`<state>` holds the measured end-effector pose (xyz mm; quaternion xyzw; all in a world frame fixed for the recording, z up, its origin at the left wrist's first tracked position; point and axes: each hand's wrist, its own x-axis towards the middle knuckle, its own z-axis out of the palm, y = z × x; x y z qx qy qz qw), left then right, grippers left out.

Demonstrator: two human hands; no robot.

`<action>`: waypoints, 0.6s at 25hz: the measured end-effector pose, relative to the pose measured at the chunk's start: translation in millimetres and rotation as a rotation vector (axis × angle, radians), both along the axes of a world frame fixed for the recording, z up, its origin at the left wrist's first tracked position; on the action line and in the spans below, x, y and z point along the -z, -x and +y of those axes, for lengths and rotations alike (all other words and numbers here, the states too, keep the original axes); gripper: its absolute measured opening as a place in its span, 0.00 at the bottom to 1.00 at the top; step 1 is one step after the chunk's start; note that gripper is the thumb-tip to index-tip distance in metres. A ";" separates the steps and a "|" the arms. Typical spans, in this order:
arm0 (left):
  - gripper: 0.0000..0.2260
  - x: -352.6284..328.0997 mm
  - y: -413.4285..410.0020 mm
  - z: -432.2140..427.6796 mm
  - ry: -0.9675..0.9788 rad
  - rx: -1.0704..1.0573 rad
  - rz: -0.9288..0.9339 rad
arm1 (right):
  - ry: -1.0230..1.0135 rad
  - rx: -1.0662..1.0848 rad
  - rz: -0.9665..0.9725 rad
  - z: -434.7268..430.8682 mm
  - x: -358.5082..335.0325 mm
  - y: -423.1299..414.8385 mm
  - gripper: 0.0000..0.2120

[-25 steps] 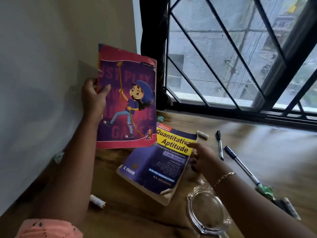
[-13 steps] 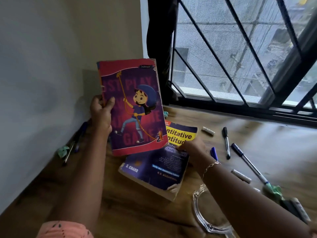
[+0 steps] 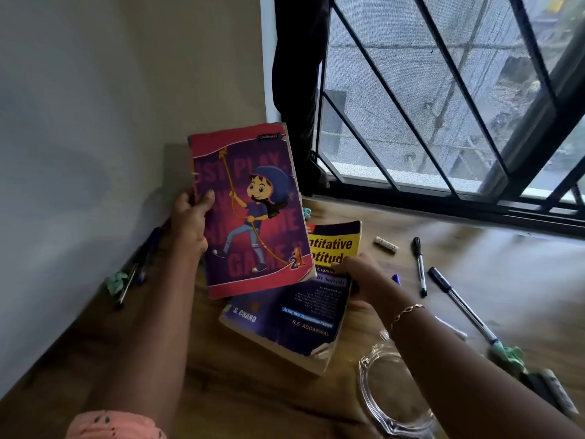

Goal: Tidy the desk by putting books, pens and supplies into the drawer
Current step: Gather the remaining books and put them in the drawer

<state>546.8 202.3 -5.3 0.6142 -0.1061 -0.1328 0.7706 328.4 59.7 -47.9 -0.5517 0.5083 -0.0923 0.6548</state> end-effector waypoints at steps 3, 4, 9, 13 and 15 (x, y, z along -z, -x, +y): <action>0.14 -1.3 -3.8 2.8 -0.030 0.031 0.027 | -0.040 0.040 -0.167 3.8 2.5 8.1 0.08; 0.15 -1.3 -4.9 4.0 -0.044 0.041 0.039 | -0.059 0.071 -0.237 5.1 3.1 10.2 0.10; 0.16 -4.1 -9.3 10.6 -0.070 0.082 0.104 | 0.018 0.092 -0.392 1.9 -15.1 22.9 0.15; 0.12 2.0 -7.0 16.7 -0.069 0.156 0.171 | 0.123 0.092 -0.439 -10.0 -39.0 46.9 0.08; 0.07 10.7 -5.6 20.3 -0.087 0.162 0.209 | 0.174 0.117 -0.426 -16.2 -53.5 59.7 0.06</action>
